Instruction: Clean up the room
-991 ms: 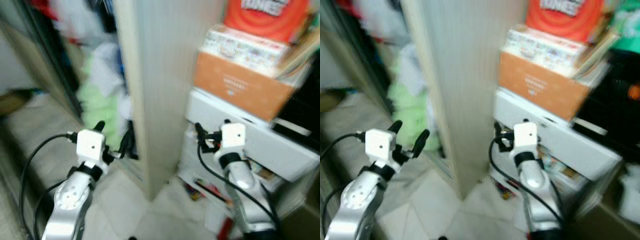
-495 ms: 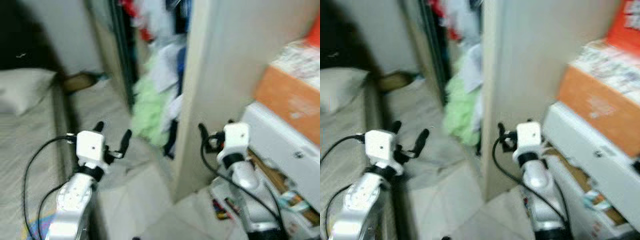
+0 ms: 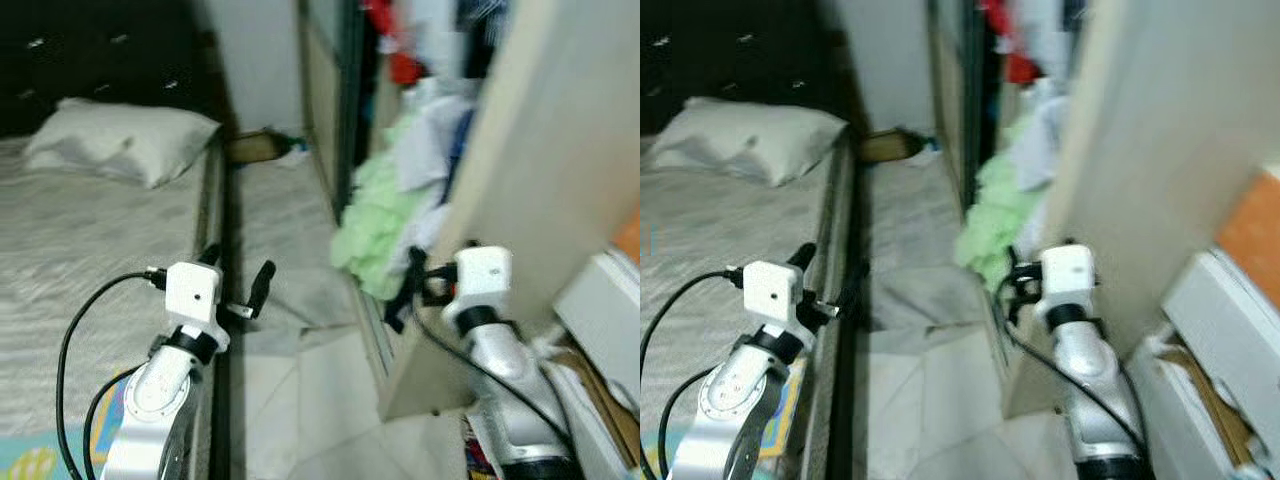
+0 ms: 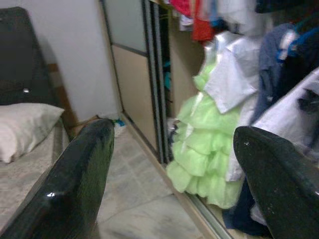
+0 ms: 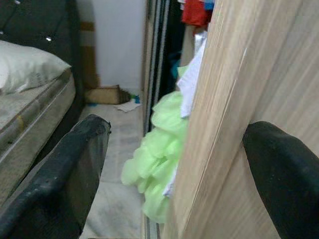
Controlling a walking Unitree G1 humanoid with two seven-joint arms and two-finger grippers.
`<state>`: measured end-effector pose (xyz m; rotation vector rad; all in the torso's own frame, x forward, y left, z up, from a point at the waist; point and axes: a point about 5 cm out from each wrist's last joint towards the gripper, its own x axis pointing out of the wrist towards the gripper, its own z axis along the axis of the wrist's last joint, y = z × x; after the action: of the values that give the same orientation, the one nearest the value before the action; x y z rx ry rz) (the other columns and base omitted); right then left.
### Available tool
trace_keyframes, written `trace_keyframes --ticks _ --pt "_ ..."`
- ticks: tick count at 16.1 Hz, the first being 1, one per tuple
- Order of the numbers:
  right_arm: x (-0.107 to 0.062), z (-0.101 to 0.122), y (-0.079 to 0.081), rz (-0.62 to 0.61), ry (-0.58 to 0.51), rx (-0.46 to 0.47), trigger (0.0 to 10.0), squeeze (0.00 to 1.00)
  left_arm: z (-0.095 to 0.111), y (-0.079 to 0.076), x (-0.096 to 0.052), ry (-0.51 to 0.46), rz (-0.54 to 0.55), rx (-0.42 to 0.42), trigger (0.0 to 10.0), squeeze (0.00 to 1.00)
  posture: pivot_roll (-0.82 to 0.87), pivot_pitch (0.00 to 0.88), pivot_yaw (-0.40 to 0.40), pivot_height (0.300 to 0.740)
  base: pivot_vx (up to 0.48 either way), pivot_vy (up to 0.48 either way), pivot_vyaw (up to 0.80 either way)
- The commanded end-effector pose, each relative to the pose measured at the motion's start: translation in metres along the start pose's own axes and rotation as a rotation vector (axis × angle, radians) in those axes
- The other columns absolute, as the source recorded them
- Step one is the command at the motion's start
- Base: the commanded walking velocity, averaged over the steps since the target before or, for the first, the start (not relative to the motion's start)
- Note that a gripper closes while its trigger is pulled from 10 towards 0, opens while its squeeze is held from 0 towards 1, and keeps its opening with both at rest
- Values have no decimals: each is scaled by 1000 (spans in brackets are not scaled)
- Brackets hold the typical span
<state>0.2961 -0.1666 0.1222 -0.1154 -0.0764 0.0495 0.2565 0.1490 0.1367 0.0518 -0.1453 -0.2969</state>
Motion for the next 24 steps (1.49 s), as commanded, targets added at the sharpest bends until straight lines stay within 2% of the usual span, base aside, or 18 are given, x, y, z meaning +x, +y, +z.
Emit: trace_keyframes --ticks 1,9,12,14,16,18,21,24 --pt "2 2 10 41 -1 9 10000 0 -2 1 -2 9 -4 0 10000 0 -34 74 -24 740 0 0 800" --pt "1 1 8 38 -4 -9 10000 0 -4 -3 -2 18 -32 -4 10000 0 -34 70 -26 740 0 0 791" --pt "0 2 3 13 -8 -8 10000 0 -1 -9 -3 7 -78 17 10000 0 -36 74 -31 740 0 0 0" --pt "-8 8 -4 8 -19 10 10000 0 5 -11 -12 -5 -73 56 10000 0 -36 81 -33 740 0 0 0" --pt "-21 10 -15 4 -18 -4 10000 0 5 -6 -22 4 -17 51 10000 0 -30 86 -37 740 0 0 0" --pt "-32 13 -22 -2 -22 -30 10000 0 3 -5 -28 17 -10 51 10000 0 -36 92 -38 740 0 0 0" --pt "-46 19 -31 -10 -19 -64 10000 0 5 -3 -28 12 -1 54 10000 0 -41 92 -33 740 0 0 0" --pt "-70 15 -28 54 19 -103 10000 0 5 1 -25 9 16 44 10000 0 -51 87 -28 740 0 0 0"
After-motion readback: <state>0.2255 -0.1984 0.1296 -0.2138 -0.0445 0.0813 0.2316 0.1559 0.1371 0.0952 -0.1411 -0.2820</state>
